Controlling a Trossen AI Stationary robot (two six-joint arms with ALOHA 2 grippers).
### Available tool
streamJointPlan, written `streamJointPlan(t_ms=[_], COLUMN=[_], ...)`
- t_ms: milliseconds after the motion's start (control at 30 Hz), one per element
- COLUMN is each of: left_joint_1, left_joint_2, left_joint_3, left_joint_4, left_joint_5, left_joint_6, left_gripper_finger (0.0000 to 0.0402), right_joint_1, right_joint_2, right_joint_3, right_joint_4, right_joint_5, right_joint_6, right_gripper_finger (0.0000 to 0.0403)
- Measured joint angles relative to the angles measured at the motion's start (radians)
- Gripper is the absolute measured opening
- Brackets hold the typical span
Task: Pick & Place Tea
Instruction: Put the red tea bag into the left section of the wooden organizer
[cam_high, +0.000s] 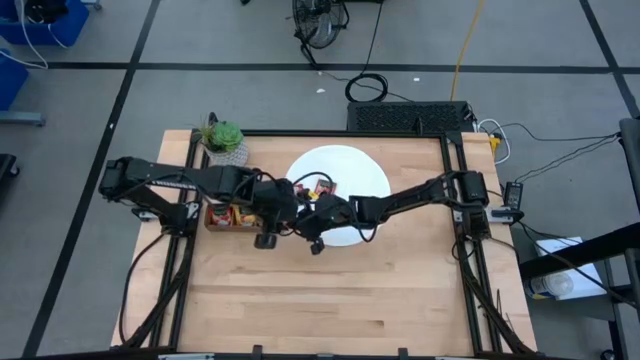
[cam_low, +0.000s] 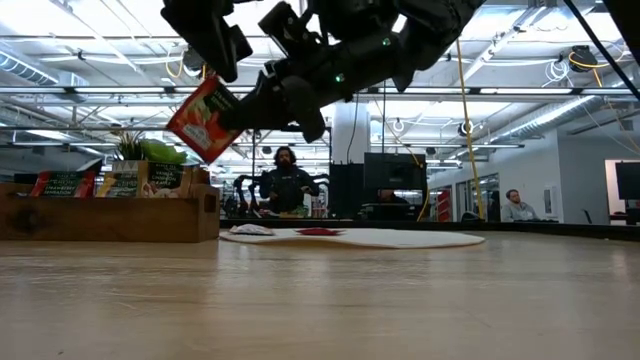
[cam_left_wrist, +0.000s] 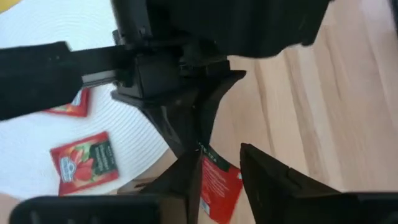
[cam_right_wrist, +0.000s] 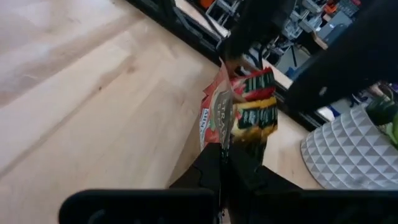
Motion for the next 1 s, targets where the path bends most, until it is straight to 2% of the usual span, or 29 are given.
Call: streamJointPlan(t_ms=[200,367,467,567,700,1000], left_joint_1=[-0.001,-0.005,-0.005,-0.02,-0.043,-0.048], left_joint_2=[0.0,0.0,0.012,0.024,0.019,0.02], left_joint_3=[0.0,0.0,-0.009,-0.015,-0.013,-0.013], left_joint_4=[-0.051,-0.216,-0.19,-0.19,-0.143,-0.14], left_joint_5=[-0.044,-0.101,-0.128,-0.116,-0.063,-0.044], left_joint_6=[-0.067,-0.028,-0.031,-0.003,0.036,0.054], left_gripper_finger=[0.0169,0.0226,0.0247,0.0256,0.0257,0.0258], right_joint_1=[-0.023,-0.024,-0.025,-0.031,-0.04,-0.044], right_joint_2=[0.0,-0.002,-0.007,-0.007,-0.008,-0.008], right_joint_3=[0.0,0.0,0.0,0.0,0.0,0.0], right_joint_4=[-0.028,-0.024,-0.011,0.011,0.013,0.015], right_joint_5=[0.0,-0.003,-0.049,-0.104,-0.129,-0.159], right_joint_6=[-0.026,-0.053,-0.068,-0.055,-0.052,-0.042], right_gripper_finger=[0.0,0.0,0.0,0.0,0.0,0.0])
